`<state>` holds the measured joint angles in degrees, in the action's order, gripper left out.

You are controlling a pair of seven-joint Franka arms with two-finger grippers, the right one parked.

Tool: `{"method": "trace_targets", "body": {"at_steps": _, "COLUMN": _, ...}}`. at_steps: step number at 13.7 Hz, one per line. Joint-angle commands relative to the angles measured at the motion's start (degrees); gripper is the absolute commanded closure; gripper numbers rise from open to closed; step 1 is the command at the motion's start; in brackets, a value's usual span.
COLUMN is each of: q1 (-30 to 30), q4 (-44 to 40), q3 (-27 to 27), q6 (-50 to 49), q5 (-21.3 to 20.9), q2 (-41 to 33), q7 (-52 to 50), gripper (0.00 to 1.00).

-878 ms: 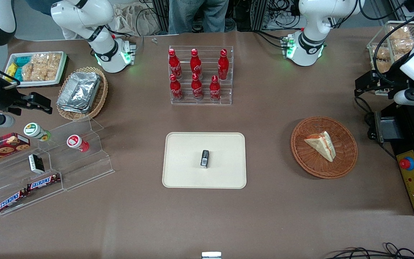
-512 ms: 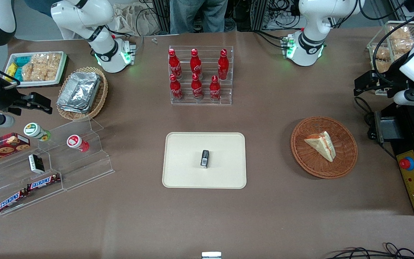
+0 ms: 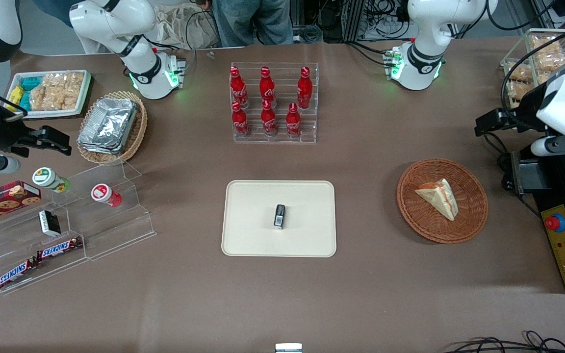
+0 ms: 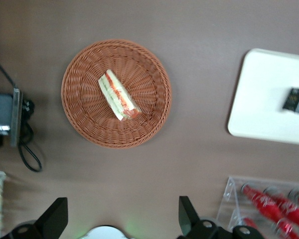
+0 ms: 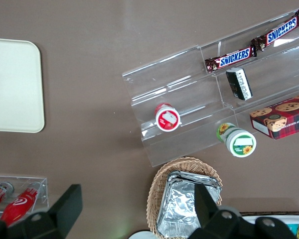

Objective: Place sandwich from basket to tray
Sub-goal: 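Move the left gripper out from rest toward the wicker basket, then lower the open left gripper over the sandwich and close on it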

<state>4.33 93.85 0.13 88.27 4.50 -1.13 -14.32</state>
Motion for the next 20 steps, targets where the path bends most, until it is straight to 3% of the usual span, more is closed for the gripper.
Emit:
{"method": "trace_targets", "body": {"at_steps": 1, "q1": 0.2, "q4": 4.2, "q3": 0.4, "q6": 3.6, "q5": 0.2, "q2": -1.0, "q7": -6.0, "gripper": 0.00}}
{"method": "trace_targets", "body": {"at_steps": 11, "q1": -0.4, "q4": 22.6, "q3": 0.9, "q6": 22.7, "q5": -0.7, "q2": 1.0, "q7": -16.8, "gripper": 0.01}}
{"method": "trace_targets", "body": {"at_steps": 16, "q1": -0.5, "q4": 25.2, "q3": 0.9, "q6": 30.5, "q5": -0.7, "q2": 7.9, "q7": -22.1, "gripper": 0.01}}
{"method": "trace_targets", "body": {"at_steps": 20, "q1": -0.5, "q4": 31.2, "q3": 1.0, "q6": 42.6, "q5": -0.7, "q2": 10.8, "q7": -26.2, "gripper": 0.01}}
